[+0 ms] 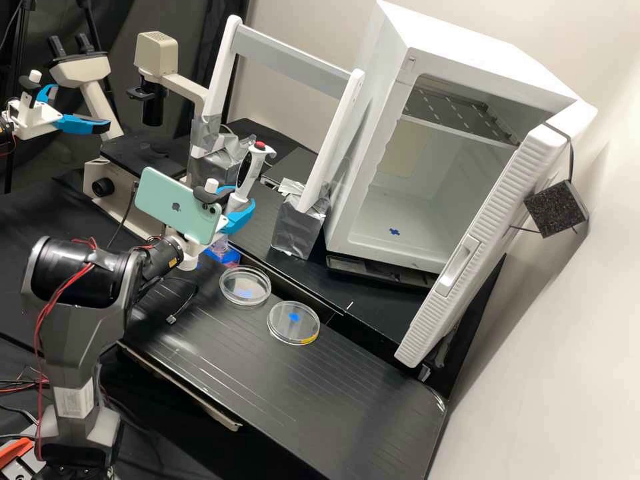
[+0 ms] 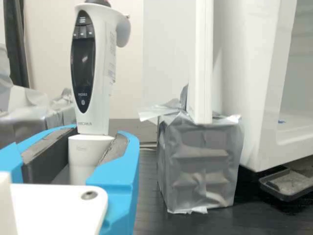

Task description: Use the pipette

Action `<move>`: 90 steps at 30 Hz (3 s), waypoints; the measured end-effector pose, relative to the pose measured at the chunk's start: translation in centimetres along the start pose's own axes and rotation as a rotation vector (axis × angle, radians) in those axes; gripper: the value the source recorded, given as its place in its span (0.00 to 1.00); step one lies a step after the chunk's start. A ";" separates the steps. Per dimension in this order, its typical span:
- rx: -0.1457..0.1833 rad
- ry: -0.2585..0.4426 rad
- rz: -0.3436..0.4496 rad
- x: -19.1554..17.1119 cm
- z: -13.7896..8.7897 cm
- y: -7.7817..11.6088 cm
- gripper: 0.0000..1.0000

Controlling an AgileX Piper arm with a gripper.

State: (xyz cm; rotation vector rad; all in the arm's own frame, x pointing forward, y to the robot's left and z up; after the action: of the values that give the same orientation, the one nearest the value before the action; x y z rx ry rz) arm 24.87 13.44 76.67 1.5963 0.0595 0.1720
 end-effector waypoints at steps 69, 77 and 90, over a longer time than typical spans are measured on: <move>0.371 0.251 0.479 -10.9 4.3 15.3 0.00; 0.237 0.223 0.389 -11.4 5.0 14.5 0.00; 0.240 0.199 0.403 -11.6 5.5 14.4 0.00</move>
State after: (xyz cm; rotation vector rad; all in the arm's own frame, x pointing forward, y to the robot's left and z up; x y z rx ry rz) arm 13.18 5.86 90.08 1.8132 -0.0925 0.6582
